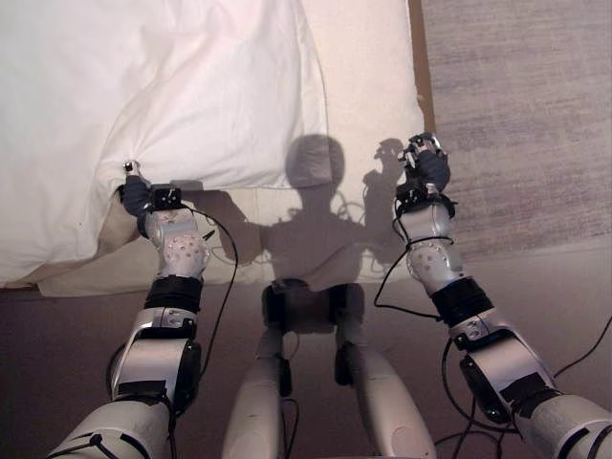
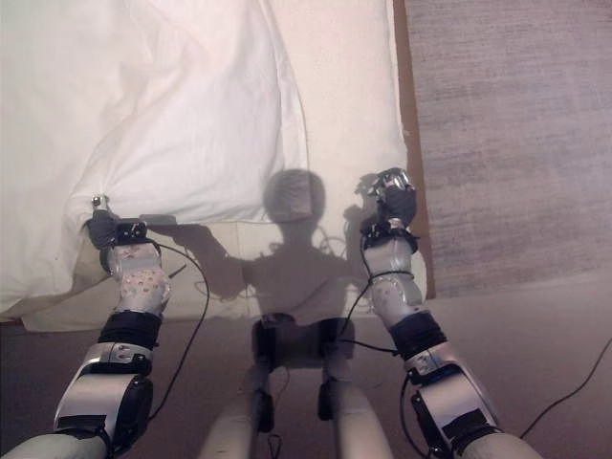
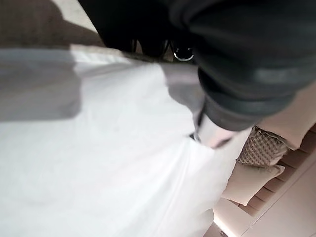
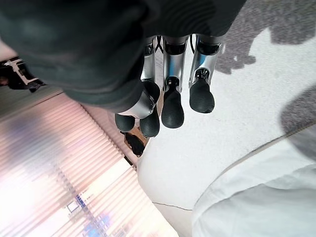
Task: Make the bed
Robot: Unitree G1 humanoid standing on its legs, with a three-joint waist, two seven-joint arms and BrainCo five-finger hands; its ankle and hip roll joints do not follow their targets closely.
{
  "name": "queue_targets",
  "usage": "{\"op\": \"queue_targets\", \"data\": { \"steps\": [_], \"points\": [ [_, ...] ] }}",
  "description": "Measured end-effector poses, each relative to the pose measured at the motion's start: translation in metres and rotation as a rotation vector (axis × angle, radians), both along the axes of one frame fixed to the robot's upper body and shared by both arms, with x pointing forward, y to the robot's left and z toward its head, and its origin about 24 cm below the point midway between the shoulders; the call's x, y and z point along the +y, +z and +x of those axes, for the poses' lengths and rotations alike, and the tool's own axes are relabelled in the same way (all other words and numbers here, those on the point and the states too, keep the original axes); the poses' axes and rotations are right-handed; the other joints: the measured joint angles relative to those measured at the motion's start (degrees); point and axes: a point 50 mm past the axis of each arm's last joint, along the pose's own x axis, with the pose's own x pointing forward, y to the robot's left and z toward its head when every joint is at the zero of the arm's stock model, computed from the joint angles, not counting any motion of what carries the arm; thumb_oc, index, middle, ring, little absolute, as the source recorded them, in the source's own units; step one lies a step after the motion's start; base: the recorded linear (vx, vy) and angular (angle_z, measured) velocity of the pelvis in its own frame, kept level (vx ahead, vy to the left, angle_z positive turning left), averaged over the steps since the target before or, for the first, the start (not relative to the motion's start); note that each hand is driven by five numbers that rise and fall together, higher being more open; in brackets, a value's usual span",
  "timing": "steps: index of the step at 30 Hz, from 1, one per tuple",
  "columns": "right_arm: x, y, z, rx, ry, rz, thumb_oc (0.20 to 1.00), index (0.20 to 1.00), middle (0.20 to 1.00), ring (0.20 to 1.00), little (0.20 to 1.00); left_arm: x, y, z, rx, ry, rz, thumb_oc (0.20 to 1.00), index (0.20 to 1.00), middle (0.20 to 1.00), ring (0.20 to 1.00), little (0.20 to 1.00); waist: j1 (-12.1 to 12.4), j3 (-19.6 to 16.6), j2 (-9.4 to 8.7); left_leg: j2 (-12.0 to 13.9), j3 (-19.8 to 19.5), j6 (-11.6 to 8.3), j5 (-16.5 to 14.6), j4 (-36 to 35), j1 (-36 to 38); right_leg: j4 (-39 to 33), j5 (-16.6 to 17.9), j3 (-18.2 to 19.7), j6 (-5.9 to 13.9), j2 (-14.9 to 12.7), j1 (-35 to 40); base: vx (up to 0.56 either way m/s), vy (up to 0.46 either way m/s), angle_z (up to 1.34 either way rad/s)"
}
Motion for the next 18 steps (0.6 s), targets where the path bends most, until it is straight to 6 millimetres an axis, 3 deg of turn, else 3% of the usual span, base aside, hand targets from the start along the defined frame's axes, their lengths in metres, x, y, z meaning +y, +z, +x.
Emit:
{"op": "queue_targets", "data": {
  "steps": [1,2,7,11,12,18],
  "points": [
    [0.0,-0.002,0.001,0.007,-0.001,-0.002,0.275,0.275,0.275,0.275,0.275,0.001,0.0,0.0,-0.001,0.003,0.003,0.2,0.2,0.2,0.2,0.2,0.0,0.0,0.0,0.0,0.0,-0.02,0.0,0.0,0.0,0.0,0.0,0.0,-0.01,0.0,0.1,0.0,0.0,0.0],
    [-0.001,-0.006,0.001,0.019,0.003,-0.001,1.0,1.0,1.0,1.0,1.0,0.005,0.001,-0.002,0.003,0.008,0.013,0.2,0.2,0.2,0.2,0.2,0.0,0.0,-0.02,0.0,0.0,-0.05,0.0,0.0,0.2,0.0,0.0,0.0,-0.01,0.0,0.1,0.0,0.0,0.0],
    [-0.002,-0.054,-0.009,0.158,0.0,0.028,1.0,1.0,1.0,1.0,1.0,0.016,-0.001,-0.006,0.038,0.011,0.095,0.2,0.2,0.2,0.2,0.2,0.0,0.0,-0.05,0.0,0.0,-0.09,-0.1,-0.1,0.3,0.0,0.0,0.1,0.0,0.0,0.2,0.0,0.0,0.0],
    [0.019,-0.106,-0.024,0.336,0.112,-0.033,1.0,1.0,1.0,1.0,1.0,0.012,0.0,-0.004,0.044,-0.021,0.134,0.2,0.2,0.2,0.2,0.2,0.0,0.0,-0.04,0.2,-0.1,-0.09,-0.1,-0.1,0.3,0.0,0.0,0.0,-0.01,-0.1,0.2,0.0,0.0,0.0],
    [0.031,-0.12,-0.03,0.377,0.207,-0.07,1.0,1.0,1.0,1.0,1.0,0.01,0.001,-0.003,0.037,-0.04,0.151,0.2,0.2,0.2,0.2,0.2,0.0,0.0,-0.05,0.2,-0.2,-0.13,-0.1,-0.1,0.3,0.0,0.0,-0.1,-0.01,-0.1,0.2,0.0,0.0,0.0],
    [0.073,-0.13,-0.043,0.349,0.532,-0.16,1.0,1.0,1.0,1.0,1.0,-0.003,0.003,-0.002,-0.009,-0.125,0.243,0.2,0.2,0.2,0.2,0.2,0.6,0.0,-0.08,0.3,-0.7,-0.4,-0.2,0.1,-0.9,0.0,0.0,-0.8,-0.04,-0.1,-0.5,-0.01,-0.019,0.08]
  ]
}}
